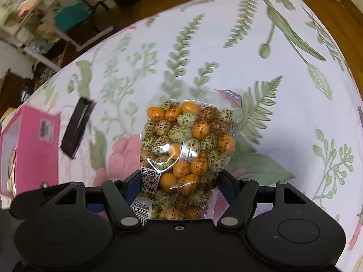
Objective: Organize snacks
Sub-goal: 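Carry the candy-egg bag into the pink box and open the right gripper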
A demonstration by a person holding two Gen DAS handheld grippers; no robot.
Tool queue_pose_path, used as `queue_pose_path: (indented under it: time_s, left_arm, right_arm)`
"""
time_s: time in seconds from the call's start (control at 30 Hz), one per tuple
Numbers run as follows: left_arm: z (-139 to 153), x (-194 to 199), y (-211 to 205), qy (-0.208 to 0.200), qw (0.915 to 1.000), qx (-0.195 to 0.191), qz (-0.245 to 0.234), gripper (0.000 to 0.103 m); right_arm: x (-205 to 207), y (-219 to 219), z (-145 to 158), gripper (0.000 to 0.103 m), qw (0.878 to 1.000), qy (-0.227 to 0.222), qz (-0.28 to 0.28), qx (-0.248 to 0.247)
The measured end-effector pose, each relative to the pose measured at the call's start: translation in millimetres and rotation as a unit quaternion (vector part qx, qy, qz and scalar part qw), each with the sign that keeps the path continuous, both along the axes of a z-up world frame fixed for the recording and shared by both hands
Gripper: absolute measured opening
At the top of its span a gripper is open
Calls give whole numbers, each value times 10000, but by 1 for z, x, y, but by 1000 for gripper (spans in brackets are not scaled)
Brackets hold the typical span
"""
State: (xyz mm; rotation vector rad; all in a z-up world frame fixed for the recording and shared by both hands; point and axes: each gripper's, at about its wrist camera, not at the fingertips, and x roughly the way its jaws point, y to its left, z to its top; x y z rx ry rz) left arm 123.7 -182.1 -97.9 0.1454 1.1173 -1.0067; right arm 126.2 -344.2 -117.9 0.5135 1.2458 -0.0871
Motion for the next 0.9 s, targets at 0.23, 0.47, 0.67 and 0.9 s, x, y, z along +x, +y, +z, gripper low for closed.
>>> queue_pose_path:
  time_s: [0.23,0.47,0.67,0.9]
  left_arm:
    - [25,-15,32,-178,9995,195,148,43]
    - [56,-24,69,-461,9973,351,456,42]
    - [85,-25,110,-655,9942,372,770,42]
    - [109,-11,166,-860,9894,377,1109,42]
  right_arm:
    - [-15,35,21,75,9989,-382,280,-47]
    - [-18,81,52,75,9942,-831,654,-206]
    - [-13,121,80,75,9881,-1143,1000,-254]
    - [12,171,103,75,9818,-1307,1374,-139]
